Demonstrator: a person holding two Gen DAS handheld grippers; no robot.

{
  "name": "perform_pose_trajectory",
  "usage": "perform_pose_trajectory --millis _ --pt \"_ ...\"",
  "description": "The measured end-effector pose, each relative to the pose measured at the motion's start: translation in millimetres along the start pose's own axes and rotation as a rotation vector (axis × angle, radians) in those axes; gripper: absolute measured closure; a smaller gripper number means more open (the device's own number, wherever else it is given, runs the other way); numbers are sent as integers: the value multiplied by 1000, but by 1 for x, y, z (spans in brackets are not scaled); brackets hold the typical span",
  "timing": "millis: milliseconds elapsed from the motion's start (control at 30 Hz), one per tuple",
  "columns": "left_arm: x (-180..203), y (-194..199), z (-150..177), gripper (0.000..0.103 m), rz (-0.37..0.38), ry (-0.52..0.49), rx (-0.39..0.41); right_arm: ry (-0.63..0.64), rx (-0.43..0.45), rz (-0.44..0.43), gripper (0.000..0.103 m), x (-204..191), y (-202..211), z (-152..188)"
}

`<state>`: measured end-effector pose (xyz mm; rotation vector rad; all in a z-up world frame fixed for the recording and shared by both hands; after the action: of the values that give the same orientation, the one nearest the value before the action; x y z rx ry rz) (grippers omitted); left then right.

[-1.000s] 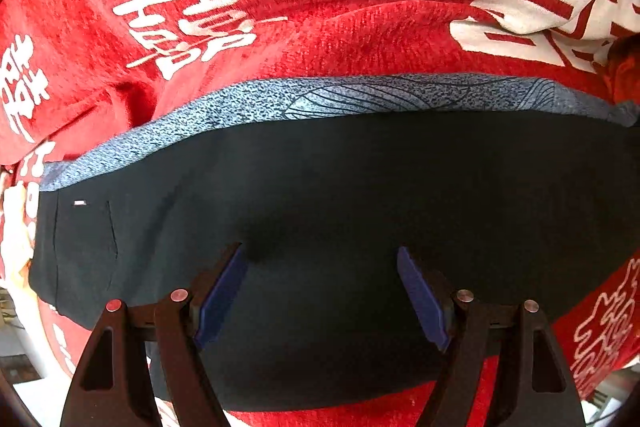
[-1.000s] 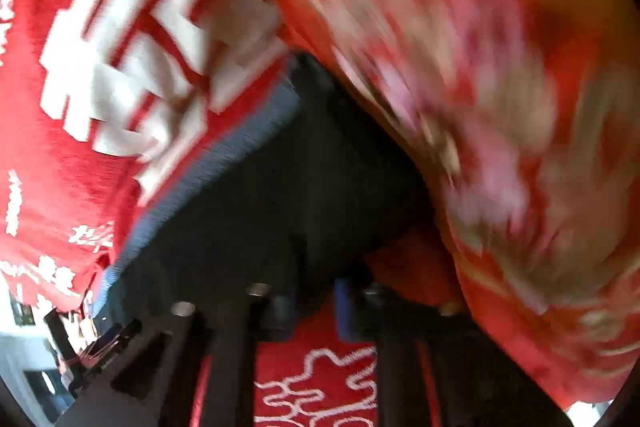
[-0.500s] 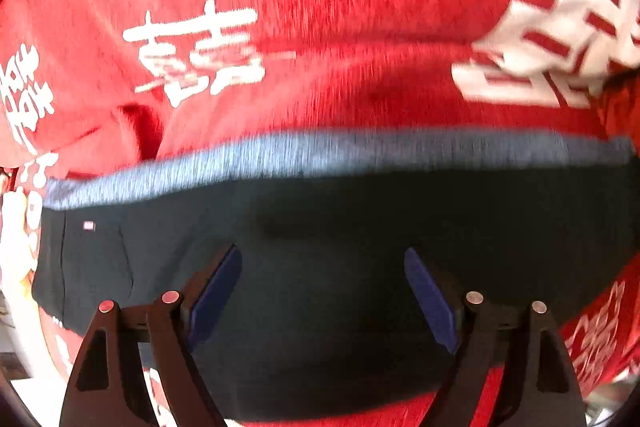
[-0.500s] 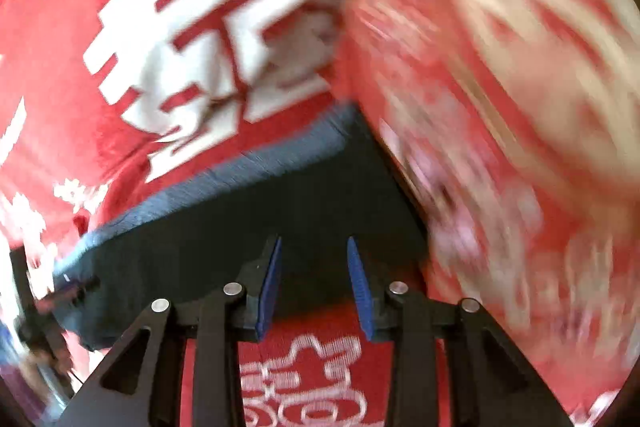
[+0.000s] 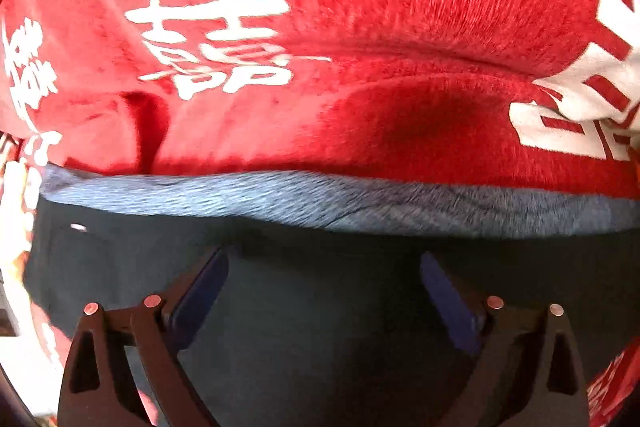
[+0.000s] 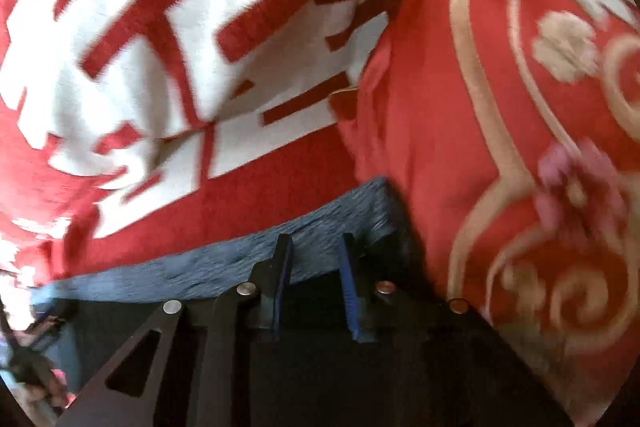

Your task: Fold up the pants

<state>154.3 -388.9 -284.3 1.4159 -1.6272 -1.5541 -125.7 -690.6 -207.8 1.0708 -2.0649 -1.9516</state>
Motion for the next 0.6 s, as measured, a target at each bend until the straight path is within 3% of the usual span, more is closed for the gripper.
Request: perform_pose_trajectory --millis 100,233,400,600 --pt "-23 16 15 5 -2 -21 19 -41 -28 -154 76 -23 18 26" --pt "-64 18 40 5 -5 -16 -6 -88 -100 -344 63 -68 26 75" --pt "-130 1 65 5 -27 -12 -42 -106 -200 -523 57 -150 11 146" --pt "-225 -33 61 5 -100 -38 7 -68 -340 -663 57 -267 -36 238"
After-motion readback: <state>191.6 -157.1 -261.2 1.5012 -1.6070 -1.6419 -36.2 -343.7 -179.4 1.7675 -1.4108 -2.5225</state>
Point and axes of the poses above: each gripper's, at about its wrist camera, not at the fingertips, and y roughly against the way its jaws point, x to its right, z to its underside, the point moved 10 cm from there along -y, roughly the way its jaws point, and after that the axes turned 13 degrees about -z, right-handed, at the moved point
